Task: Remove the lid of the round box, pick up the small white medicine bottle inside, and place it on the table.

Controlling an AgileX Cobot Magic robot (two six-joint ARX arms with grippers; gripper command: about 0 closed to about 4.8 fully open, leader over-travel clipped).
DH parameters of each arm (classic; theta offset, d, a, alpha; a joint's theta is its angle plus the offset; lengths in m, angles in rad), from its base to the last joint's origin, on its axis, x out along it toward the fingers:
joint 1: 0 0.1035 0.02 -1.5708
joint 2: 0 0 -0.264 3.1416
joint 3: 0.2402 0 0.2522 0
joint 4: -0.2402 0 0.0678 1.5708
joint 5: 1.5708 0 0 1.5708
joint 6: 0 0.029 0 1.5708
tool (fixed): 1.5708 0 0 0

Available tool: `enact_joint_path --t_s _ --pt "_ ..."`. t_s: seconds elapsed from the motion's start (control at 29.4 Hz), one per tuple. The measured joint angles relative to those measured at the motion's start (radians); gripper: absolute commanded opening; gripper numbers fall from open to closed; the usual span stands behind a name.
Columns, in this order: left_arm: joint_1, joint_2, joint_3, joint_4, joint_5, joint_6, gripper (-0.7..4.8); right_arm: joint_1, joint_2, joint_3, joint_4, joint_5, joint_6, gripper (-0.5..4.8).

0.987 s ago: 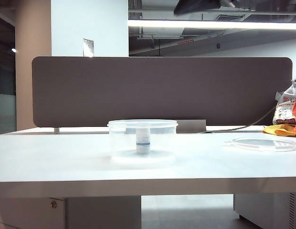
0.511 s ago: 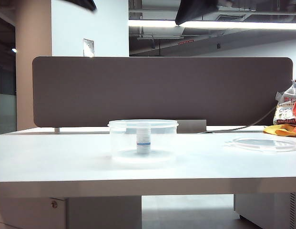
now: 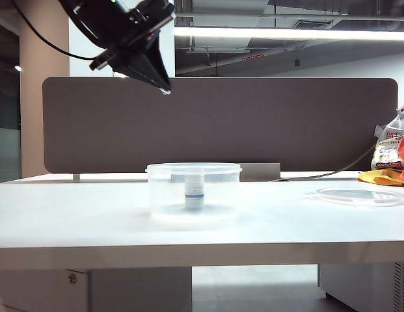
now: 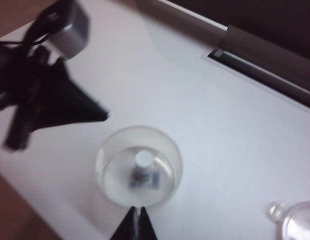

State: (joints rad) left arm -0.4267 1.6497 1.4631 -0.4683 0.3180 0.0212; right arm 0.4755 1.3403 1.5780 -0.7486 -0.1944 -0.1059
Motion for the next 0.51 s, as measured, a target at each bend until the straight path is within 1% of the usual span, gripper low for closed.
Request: enact_joint_path --t_s 0.1,0.27,0.31,0.34,0.37,0.41,0.44,0.51 --pt "-0.001 0.044 0.044 -0.002 0.014 -0.016 0.28 0.002 -0.019 0.0 -0.05 -0.023 0.017 -0.01" --pt "-0.01 0.108 0.068 -0.037 0.031 -0.018 0.32 0.042 -0.047 0.0 -0.104 -0.035 0.027 -0.01" --pt "-0.015 0.12 0.068 -0.047 0.034 -0.019 0.58 0.049 -0.053 0.0 -0.106 -0.035 0.027 -0.01" --pt "-0.018 0.131 0.068 -0.056 0.034 -0.019 1.25 0.06 -0.063 0.0 -0.106 -0.033 0.028 -0.01" --pt "-0.02 0.147 0.068 -0.068 0.035 -0.019 1.69 0.074 -0.072 0.0 -0.105 -0.026 0.029 -0.01" --pt "-0.022 0.159 0.067 -0.076 0.035 -0.02 1.96 0.088 -0.079 0.0 -0.105 -0.021 0.03 -0.01" --pt "-0.024 0.174 0.067 -0.084 0.034 -0.02 2.05 0.101 -0.084 0.0 -0.104 -0.016 0.03 -0.01" --pt "-0.033 0.198 0.067 -0.091 0.034 -0.021 2.07 0.122 -0.091 0.0 -0.106 -0.003 0.03 -0.01"
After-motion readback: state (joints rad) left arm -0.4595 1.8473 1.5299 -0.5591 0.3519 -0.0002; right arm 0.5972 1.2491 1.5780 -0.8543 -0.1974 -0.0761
